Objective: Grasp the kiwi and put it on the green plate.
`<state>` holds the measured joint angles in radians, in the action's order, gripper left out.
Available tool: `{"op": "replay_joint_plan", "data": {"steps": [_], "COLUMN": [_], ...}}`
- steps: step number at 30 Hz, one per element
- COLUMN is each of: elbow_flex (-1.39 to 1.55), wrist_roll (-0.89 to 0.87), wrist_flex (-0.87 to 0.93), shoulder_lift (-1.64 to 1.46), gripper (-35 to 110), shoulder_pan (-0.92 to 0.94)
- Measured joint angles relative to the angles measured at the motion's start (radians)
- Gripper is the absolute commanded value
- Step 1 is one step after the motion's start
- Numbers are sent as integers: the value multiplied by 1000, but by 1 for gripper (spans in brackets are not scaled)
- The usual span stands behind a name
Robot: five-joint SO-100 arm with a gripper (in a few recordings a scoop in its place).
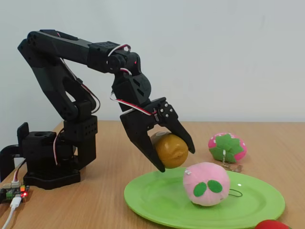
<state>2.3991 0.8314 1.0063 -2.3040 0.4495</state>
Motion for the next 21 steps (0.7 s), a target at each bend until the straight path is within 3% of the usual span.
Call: {"op": "replay_joint_plan", "data": {"steps": [21], "elbow_flex": [-2], "wrist_roll": [14], "wrist_flex": [-52], "shoulder_lift": [52], "gripper": [23], "shoulder_pan": [206]}}
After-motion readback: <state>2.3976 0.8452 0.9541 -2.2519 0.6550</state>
